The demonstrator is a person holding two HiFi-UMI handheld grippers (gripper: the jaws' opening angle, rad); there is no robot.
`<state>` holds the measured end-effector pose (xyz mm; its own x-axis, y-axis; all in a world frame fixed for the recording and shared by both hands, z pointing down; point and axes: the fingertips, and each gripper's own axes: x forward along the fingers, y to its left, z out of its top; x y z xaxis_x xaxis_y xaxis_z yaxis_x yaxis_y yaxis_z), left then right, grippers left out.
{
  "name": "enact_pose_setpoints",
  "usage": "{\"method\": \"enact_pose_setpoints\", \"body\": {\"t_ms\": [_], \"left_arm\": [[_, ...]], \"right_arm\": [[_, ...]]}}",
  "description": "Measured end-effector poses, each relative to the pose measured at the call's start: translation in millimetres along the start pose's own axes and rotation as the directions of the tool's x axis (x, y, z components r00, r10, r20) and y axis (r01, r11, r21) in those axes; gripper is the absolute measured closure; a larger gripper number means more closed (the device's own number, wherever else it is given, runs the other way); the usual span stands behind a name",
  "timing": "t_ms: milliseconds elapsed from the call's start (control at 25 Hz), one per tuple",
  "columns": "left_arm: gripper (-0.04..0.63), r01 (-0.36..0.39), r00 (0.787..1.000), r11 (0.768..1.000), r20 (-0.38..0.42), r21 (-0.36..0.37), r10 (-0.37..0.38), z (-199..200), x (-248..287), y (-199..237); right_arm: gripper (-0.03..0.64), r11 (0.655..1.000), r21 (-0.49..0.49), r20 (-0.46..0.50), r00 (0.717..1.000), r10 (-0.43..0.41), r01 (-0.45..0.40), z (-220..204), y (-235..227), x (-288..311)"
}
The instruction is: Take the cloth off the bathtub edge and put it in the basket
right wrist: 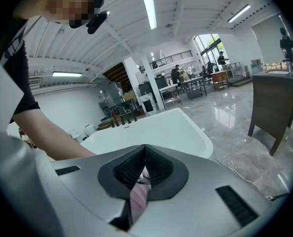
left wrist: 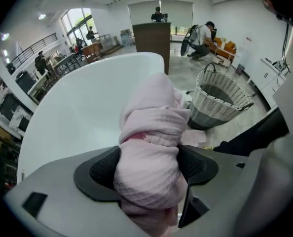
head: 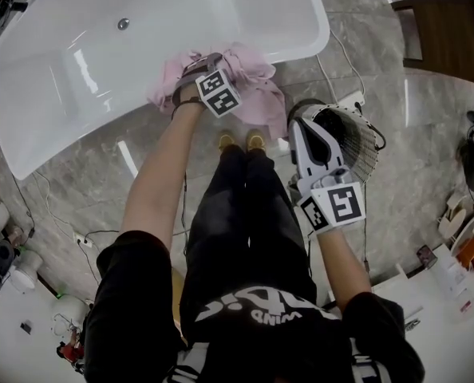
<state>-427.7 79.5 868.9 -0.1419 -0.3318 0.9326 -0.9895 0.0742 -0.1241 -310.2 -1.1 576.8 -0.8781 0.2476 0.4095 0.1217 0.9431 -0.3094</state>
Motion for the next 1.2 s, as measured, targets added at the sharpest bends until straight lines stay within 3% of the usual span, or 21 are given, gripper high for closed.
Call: {"method": "enact_pose_setpoints", "body": {"t_ms": [160, 480, 760, 840, 920, 1080, 1200], "left_arm": [[0.247, 0.011, 1.0, 1.0, -0.001, -0.028, -0.011, 1.0, 3.9, 3.0], [0.328, 0.003, 1.0, 1.0, 0.01, -0.004, -0.003, 2.7, -8.8, 5.7], [0.382, -0.043, 0.995, 0.996, 0.081, -0.079, 0.049, 5.5, -40.0, 6.6], [0.415, -0.05, 0.99, 0.992, 0.122, -0.116, 0.064, 8.0, -50.6, 4.7], [0.529, -0.036, 0.983, 0.983, 0.169, -0.181, 0.067, 10.7, -61.1, 0.2], [0.534, -0.005, 0.971, 0.929, 0.219, -0.371, 0.093, 6.7, -71.6, -4.7], [0.535, 0.0, 0.958, 0.901, 0.26, -0.434, 0.125, 12.3, -84.8, -3.2]], "right_arm": [[0.606, 1.0, 0.011, -0.005, 1.0, -0.004, 0.004, -4.2, -4.2, -0.9], [0.606, 1.0, 0.02, -0.022, 1.0, -0.005, 0.006, -8.0, -6.0, -5.4], [0.606, 1.0, 0.014, -0.007, 1.0, -0.022, 0.023, 0.1, -12.7, -8.9], [0.606, 1.0, 0.011, 0.0, 1.0, -0.025, 0.025, 3.8, -15.1, -9.1], [0.606, 1.0, 0.007, 0.003, 1.0, -0.021, 0.021, 5.5, -15.3, -9.5], [0.606, 1.0, 0.001, -0.005, 1.0, -0.012, 0.012, 3.1, -13.3, -11.8], [0.606, 1.0, -0.005, -0.009, 1.0, -0.01, 0.01, 3.0, -13.9, -15.1]]}}
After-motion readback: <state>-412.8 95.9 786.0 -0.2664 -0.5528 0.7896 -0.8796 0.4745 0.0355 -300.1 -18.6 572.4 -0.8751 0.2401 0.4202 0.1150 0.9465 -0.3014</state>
